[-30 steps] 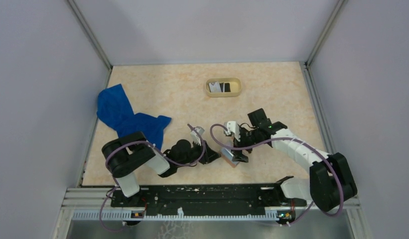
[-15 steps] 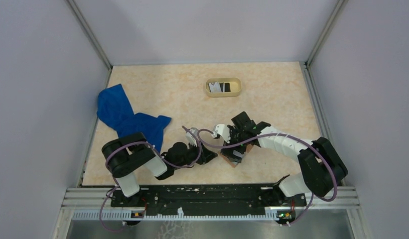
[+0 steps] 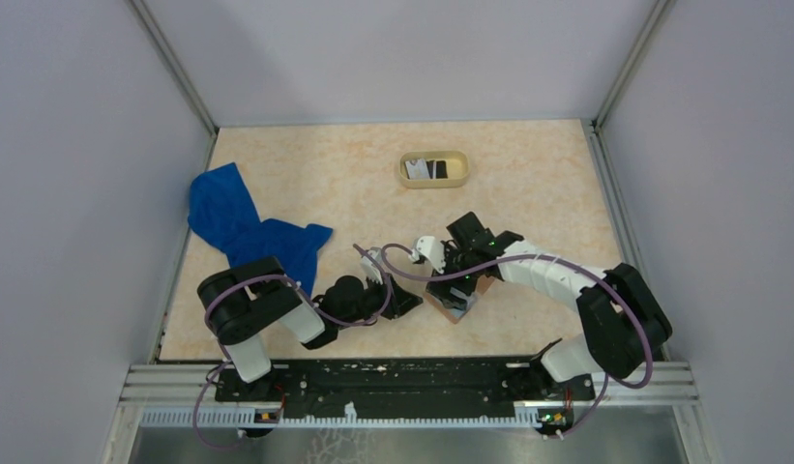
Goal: Put the credit cards into the card holder
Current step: Open the card holder at the center of the board.
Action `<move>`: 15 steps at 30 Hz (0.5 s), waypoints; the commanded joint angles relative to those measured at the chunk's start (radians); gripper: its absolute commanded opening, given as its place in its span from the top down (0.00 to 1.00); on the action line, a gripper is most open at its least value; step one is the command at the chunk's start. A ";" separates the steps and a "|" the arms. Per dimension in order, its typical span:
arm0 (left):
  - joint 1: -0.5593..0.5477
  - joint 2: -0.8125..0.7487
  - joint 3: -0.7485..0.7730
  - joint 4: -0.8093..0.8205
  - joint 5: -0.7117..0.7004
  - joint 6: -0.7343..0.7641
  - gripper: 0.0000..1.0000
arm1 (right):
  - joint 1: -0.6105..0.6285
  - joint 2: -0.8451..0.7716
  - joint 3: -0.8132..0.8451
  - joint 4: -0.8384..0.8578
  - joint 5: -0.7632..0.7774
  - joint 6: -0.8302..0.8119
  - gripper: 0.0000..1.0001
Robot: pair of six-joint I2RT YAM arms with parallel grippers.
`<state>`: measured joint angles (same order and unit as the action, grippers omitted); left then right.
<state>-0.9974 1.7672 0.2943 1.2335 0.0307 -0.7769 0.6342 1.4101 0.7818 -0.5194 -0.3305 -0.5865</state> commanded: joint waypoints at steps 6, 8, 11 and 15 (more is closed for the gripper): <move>-0.006 0.007 0.006 0.041 0.010 0.001 0.73 | -0.019 -0.005 0.054 0.002 -0.042 0.020 0.19; -0.005 0.008 0.006 0.042 0.011 0.002 0.73 | -0.019 0.007 0.051 0.002 -0.028 0.018 0.20; -0.006 0.007 0.006 0.041 0.011 0.002 0.73 | -0.019 0.027 0.052 0.002 -0.005 0.017 0.22; -0.006 0.007 0.006 0.041 0.013 0.004 0.73 | -0.019 0.043 0.052 0.002 0.007 0.017 0.25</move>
<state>-0.9974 1.7672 0.2943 1.2339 0.0353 -0.7769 0.6186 1.4410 0.8005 -0.5243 -0.3386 -0.5751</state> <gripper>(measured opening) 0.267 0.761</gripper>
